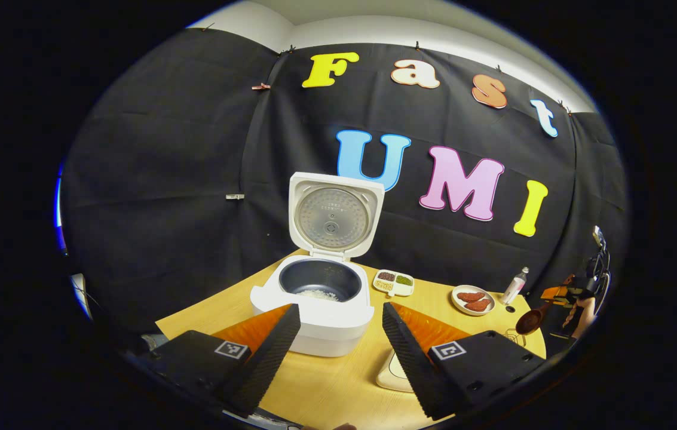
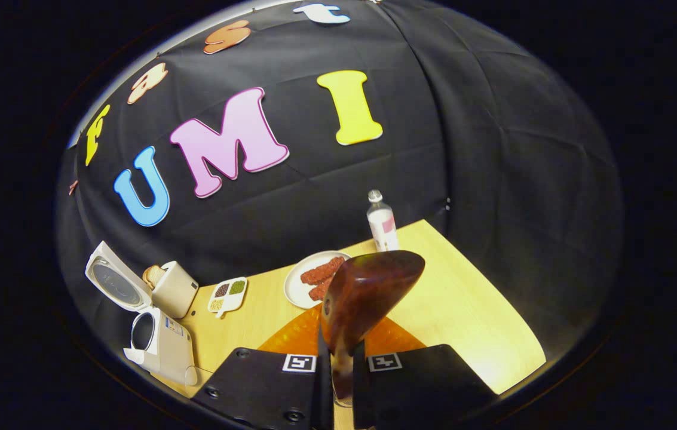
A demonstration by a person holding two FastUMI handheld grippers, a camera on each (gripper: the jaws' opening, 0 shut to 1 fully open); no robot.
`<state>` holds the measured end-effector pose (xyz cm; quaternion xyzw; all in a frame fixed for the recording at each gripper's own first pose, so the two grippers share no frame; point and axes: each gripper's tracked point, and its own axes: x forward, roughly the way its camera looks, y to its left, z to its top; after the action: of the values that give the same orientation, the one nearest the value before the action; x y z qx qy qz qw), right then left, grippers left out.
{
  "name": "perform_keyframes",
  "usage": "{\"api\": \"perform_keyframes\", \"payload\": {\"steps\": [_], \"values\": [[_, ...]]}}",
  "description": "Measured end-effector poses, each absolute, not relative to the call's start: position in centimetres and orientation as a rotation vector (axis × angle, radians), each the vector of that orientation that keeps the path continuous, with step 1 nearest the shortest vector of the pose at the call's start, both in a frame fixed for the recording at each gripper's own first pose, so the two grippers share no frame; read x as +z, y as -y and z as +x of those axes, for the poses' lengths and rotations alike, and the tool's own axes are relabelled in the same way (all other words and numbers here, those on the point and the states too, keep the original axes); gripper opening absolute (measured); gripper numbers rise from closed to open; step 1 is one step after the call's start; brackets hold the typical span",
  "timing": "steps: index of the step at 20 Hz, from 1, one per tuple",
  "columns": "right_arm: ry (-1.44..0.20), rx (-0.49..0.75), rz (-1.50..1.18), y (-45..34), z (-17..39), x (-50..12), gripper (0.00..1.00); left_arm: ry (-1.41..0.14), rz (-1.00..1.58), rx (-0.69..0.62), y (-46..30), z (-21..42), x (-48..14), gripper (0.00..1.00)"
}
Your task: Close the left gripper, press the button to open the rice cooker; take a wooden spoon from the chopstick holder with the right hand, scoop a spoonful of rice and pour it into the rice cooker, then put the wooden spoon back into the chopstick holder.
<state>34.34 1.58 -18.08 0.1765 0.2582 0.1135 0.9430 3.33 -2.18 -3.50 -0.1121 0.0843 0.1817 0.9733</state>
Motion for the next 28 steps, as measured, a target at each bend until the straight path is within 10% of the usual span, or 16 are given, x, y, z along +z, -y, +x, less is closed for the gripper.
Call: {"api": "perform_keyframes", "payload": {"steps": [18,22,28], "values": [[-0.654,0.185,0.479,-0.1,31.5,-27.2,0.22,-0.123,-0.139,0.510,-0.2,1.6,0.0,0.95],[-0.594,0.140,0.451,1.9,31.0,-25.4,0.94,-0.093,-0.100,0.431,-1.5,4.5,2.7,0.95],[-0.524,0.046,0.358,6.0,27.2,-22.6,0.99,0.052,0.005,0.301,-5.3,10.8,10.8,0.95]]}}
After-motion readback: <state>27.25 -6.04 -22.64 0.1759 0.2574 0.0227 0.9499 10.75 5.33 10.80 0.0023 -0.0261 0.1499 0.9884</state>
